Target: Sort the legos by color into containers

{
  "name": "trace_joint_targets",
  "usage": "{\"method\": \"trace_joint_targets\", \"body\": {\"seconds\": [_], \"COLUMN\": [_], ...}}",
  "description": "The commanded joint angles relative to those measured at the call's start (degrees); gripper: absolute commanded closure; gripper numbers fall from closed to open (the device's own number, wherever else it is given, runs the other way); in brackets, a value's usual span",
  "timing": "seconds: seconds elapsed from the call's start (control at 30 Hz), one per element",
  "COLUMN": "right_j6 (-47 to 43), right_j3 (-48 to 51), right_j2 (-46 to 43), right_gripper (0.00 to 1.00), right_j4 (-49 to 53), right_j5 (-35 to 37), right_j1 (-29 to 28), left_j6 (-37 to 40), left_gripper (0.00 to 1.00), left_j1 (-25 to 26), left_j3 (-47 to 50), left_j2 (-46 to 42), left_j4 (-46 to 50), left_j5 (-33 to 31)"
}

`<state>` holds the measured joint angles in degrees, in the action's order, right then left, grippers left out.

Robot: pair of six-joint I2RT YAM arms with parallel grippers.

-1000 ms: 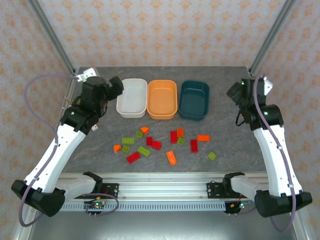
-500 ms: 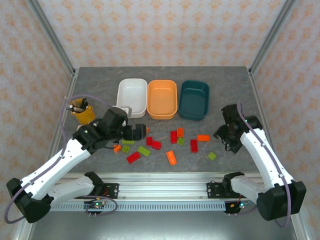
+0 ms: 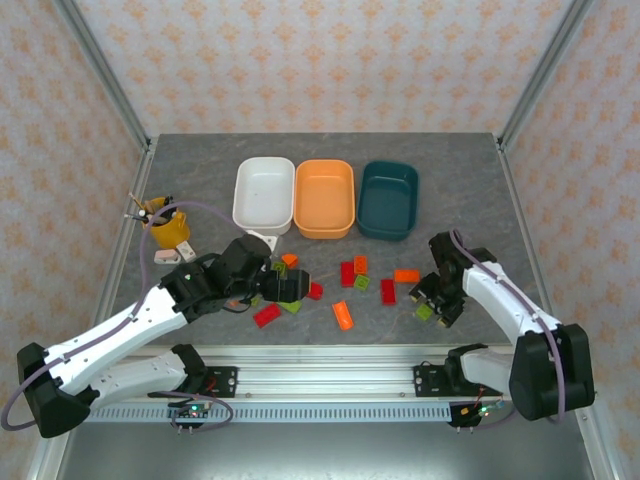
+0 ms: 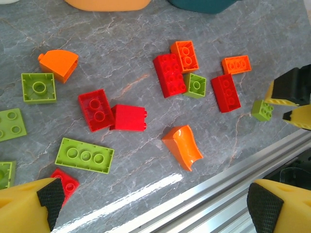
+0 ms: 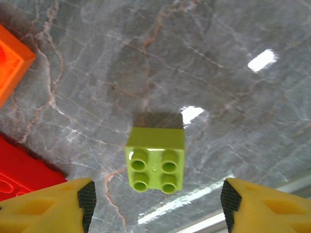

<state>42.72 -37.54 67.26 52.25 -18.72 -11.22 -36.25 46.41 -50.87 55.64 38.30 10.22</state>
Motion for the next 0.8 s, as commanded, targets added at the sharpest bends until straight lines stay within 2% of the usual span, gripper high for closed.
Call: {"method": "trace_joint_targets", "body": {"seconds": [0.0, 0.2, 0.57, 0.7, 0.77], "right_j6": [-0.83, -1.00, -0.53, -0.67, -1.41], "right_j3": [1.65, 2.56, 3.45, 2.34, 0.31], "right_j2": [2.49, 4.74, 7.87, 7.21, 5.23], "right_gripper": [0.31, 0.37, 0.54, 0.67, 0.70], "right_j4": [-3.53, -5.74, -8.72, -8.00, -6.06], "right_j5": [-0.68, -0.27, 0.18, 1.04, 2.18], "right_j1": [-0.37, -0.31, -0.33, -0.36, -0.47], "left_j6": [-1.01, -1.32, -2.23, -2.98, -3.99], "left_gripper": [0.01, 0.01, 0.01, 0.01, 0.01], "left_j1": [0.55, 1.09, 1.31, 1.31, 1.31], "left_j3": [0.99, 0.85, 0.99, 0.99, 0.72], "left_j2": [-0.53, -0.09, -0.09, -0.22, -0.35], "left_j4": [-2.14, -2.47, -3.37, -3.45, -3.52], "left_j5": [1.01, 1.23, 1.00, 0.49, -0.20]}}
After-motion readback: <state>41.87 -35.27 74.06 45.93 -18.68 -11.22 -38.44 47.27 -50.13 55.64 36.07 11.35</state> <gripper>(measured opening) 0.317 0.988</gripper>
